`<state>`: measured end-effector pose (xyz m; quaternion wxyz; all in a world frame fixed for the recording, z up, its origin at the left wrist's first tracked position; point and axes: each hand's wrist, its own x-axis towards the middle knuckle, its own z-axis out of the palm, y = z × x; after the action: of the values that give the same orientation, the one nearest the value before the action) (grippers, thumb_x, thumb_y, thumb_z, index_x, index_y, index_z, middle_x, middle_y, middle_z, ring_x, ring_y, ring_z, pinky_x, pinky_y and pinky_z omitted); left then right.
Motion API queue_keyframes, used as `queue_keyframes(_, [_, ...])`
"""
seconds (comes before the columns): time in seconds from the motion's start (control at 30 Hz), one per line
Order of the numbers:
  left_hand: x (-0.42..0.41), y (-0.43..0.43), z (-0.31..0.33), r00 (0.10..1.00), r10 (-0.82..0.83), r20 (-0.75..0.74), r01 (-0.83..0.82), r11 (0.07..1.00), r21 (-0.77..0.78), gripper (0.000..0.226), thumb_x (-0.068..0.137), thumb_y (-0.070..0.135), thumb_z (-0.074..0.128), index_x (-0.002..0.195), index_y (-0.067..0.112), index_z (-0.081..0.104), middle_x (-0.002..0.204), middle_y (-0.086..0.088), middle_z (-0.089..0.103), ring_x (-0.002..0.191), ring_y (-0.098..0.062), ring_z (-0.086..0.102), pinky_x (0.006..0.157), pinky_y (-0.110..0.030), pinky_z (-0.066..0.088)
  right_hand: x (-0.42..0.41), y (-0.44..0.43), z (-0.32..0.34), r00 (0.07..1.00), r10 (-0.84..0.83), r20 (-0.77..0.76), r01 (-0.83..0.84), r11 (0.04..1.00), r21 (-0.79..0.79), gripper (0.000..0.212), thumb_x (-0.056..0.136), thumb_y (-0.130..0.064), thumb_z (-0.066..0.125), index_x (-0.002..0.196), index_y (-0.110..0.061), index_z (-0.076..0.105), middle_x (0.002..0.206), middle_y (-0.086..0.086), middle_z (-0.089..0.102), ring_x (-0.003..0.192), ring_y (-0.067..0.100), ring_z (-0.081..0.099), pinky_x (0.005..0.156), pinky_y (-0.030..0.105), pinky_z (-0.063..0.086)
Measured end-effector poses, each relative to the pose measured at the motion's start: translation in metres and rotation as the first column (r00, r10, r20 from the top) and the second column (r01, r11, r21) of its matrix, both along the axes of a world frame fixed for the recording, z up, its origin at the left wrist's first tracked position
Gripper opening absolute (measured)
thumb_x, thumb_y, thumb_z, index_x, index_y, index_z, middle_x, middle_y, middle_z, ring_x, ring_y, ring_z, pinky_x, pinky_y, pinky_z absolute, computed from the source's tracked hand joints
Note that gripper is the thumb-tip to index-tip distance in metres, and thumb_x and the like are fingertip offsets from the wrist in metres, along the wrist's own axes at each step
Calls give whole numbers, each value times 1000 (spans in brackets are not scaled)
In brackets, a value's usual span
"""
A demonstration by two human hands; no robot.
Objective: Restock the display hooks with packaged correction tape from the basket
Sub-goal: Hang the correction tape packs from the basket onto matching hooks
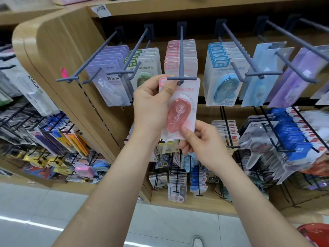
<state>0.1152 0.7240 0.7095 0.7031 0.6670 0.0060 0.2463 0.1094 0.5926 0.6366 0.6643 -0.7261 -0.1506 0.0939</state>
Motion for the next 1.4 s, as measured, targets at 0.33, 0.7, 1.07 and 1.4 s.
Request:
queue_keyframes(0.33, [-8, 11, -23, 989, -59, -139, 64, 997, 36, 17, 99, 6, 55, 111, 15, 60, 89, 7, 76, 89, -10, 71, 78, -31, 58, 3, -4, -4, 999, -54, 0, 54, 998, -34, 19, 101, -8, 51, 93, -20, 64, 68, 3, 68, 56, 10, 64, 56, 18, 49])
queue_keyframes(0.7, [6, 13, -45, 950, 212, -231, -114, 919, 378, 16, 99, 21, 59, 94, 17, 74, 72, 9, 69, 66, -11, 65, 62, -28, 58, 27, 4, 14, 973, -221, -68, 223, 974, 30, 26, 101, -19, 55, 78, -9, 65, 62, 5, 69, 51, 11, 63, 49, 20, 48])
queue_keyframes(1.07, [22, 18, -62, 918, 356, -174, -234, 841, 488, 19, 100, 28, 53, 106, 23, 71, 86, 12, 65, 82, -7, 59, 73, -17, 41, 15, -53, 0, 961, -269, 69, 277, 917, -288, 23, 95, -13, 57, 95, -34, 67, 77, -2, 72, 71, 9, 69, 72, 34, 57])
queue_keyframes(1.4, [-64, 9, -108, 961, -84, -262, 225, 787, 575, 36, 89, -3, 58, 91, 30, 72, 86, 24, 66, 80, 11, 60, 70, -3, 42, -70, -144, -50, 906, -421, 42, 338, 662, -669, 21, 91, -15, 65, 84, -35, 66, 75, -7, 71, 71, 15, 66, 69, 27, 49])
